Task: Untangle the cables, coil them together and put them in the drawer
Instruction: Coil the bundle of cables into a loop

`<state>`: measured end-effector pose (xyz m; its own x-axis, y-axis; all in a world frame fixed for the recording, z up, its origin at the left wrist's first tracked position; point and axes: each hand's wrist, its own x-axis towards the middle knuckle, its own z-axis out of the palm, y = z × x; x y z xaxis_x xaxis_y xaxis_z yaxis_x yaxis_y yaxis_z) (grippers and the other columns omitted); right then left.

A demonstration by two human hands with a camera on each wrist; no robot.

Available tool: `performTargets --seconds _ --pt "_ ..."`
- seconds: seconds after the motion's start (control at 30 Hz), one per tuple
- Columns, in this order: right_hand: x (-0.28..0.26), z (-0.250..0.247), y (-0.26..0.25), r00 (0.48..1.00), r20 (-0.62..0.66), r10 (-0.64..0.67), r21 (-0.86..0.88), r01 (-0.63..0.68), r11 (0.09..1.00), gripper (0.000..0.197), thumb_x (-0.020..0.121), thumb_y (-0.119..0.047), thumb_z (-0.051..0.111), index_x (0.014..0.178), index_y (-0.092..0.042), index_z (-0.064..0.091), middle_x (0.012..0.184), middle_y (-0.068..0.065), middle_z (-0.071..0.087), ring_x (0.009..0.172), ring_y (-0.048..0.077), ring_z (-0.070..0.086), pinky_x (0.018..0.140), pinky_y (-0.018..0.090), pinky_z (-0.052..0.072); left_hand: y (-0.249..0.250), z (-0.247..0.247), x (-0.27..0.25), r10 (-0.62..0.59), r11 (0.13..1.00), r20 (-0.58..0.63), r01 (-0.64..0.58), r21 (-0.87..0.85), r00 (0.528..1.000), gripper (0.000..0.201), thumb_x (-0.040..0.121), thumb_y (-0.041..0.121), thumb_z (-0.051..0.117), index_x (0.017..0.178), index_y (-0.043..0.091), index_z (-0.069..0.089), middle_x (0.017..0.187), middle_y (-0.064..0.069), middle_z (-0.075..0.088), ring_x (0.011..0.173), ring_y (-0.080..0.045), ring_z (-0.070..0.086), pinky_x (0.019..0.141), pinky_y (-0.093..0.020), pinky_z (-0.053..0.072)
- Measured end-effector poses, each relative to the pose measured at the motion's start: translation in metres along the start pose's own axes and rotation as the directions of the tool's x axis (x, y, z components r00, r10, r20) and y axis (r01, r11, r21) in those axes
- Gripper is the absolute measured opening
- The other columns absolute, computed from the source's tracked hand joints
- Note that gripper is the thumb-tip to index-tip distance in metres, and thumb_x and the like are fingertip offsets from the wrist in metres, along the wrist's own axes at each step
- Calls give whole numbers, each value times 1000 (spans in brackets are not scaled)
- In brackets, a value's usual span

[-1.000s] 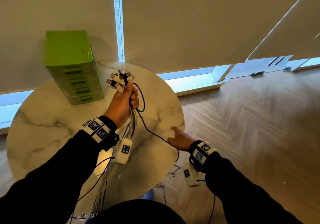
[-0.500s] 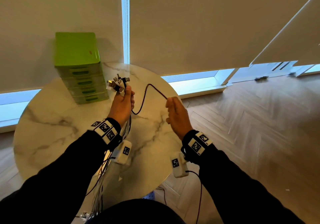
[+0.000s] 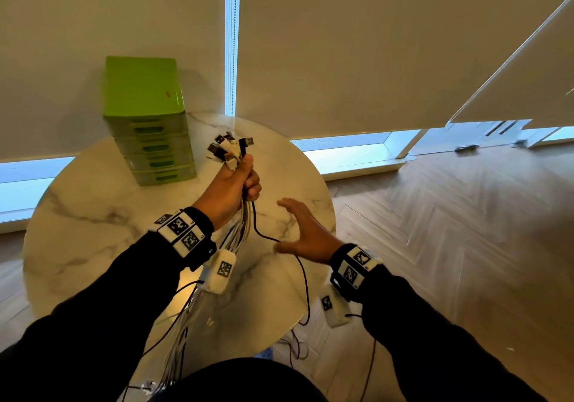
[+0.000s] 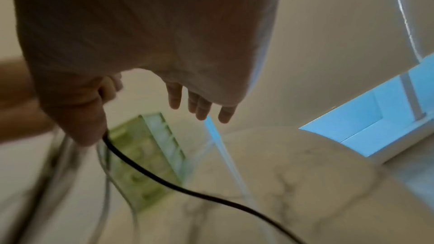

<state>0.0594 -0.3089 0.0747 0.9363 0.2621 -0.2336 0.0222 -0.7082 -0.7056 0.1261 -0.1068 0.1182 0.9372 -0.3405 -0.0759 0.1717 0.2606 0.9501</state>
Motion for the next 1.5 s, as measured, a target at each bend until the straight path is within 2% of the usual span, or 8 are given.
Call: performTargets --seconds 0.23,0.47,0.6,0.8,1.0,1.13,1.3,1.5 --pt "33 15 -83 996 75 -40 553 -8 833 41 86 -5 61 126 -6 52 122 14 63 116 26 60 105 42 49 21 -7 -11 34 777 247 -182 602 968 41 106 44 35 132 29 63 142 12 54 133 1 43 103 -12 29" --pt "38 45 -127 987 145 65 871 -159 465 21 91 -1 39 73 -11 44 57 2 41 55 19 37 66 36 39 32 -45 -30 11 898 145 -73 433 989 40 106 43 41 119 20 70 121 2 71 117 -7 63 101 -27 45" --pt "41 50 -156 983 180 32 900 -178 398 15 77 -14 42 64 -16 33 50 -2 27 50 16 25 57 31 29 7 -72 -55 -64 997 193 54 59 979 89 76 70 70 127 -1 54 106 -14 62 88 -16 64 71 -29 49" --pt "45 52 -200 919 374 -121 856 -292 426 17 75 -19 45 63 -16 32 54 1 25 54 20 28 64 34 34 -30 -91 -104 -277 961 436 241 138 856 44 80 26 81 120 14 68 121 -10 72 124 -28 62 108 -35 45" --pt "62 71 -234 911 410 -31 757 -321 569 27 91 -16 34 64 -16 33 55 3 21 49 22 29 73 42 47 -1 -126 -135 -106 845 -126 156 511 986 18 87 24 79 87 20 61 69 8 69 60 -8 65 59 -29 52" --pt "74 102 -266 930 360 -80 847 -290 447 24 87 -19 38 64 -18 33 50 -4 21 46 15 17 60 34 31 -6 -163 -171 283 695 -441 134 706 852 24 82 28 77 88 25 53 77 0 71 64 -11 66 60 -32 54" --pt "86 117 -321 891 386 -240 880 -278 385 25 89 -19 33 64 -21 31 47 -7 19 41 11 13 51 28 20 -26 -196 -220 -71 911 -500 260 320 863 23 89 13 75 99 3 57 80 -13 63 62 -15 62 57 -27 53" --pt "89 147 -351 816 504 -283 829 -366 422 25 89 -20 32 64 -21 28 51 -6 14 45 12 8 48 28 16 14 -277 -289 41 705 -647 437 559 761 22 86 16 78 94 18 58 79 0 70 72 -20 70 66 -30 57"
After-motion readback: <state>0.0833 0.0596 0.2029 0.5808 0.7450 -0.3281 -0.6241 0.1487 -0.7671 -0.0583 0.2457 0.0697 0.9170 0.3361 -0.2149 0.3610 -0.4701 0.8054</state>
